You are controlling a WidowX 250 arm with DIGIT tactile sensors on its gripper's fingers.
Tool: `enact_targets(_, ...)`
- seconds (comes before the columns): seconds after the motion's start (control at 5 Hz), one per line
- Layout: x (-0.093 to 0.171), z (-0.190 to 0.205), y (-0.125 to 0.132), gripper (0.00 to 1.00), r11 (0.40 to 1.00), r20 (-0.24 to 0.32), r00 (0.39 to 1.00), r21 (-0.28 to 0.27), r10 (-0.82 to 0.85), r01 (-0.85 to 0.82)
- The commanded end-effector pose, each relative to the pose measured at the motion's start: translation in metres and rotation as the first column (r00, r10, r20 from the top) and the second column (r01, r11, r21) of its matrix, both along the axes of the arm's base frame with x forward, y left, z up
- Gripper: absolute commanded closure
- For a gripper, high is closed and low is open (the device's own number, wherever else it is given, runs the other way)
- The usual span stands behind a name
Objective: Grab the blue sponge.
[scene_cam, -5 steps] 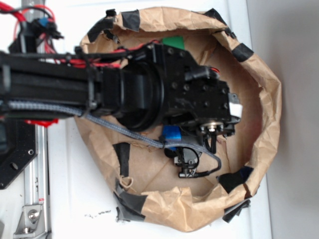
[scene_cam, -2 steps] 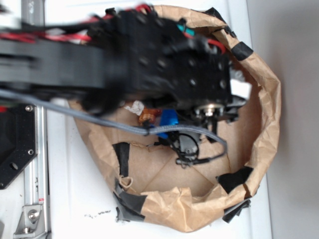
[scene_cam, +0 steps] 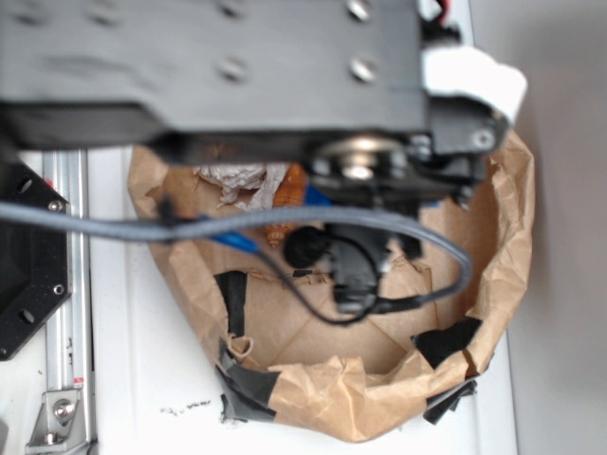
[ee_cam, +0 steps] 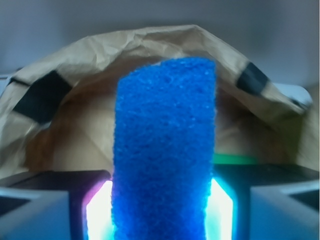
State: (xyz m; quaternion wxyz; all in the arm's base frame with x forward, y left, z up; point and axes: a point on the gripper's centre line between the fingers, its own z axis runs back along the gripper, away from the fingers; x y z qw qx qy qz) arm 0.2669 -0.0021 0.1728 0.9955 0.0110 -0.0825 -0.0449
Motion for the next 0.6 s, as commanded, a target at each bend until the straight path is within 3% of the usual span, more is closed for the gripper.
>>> enact_targets(0.0,-0.0294,0.0217,0.003,1.0,0.999,0.076,0.997,0.026,0.031,-0.033)
enact_targets(0.4,-0.0288,0.0202,0.0048,1.0,0.997,0.095,0.995,0.068,0.023,-0.03)
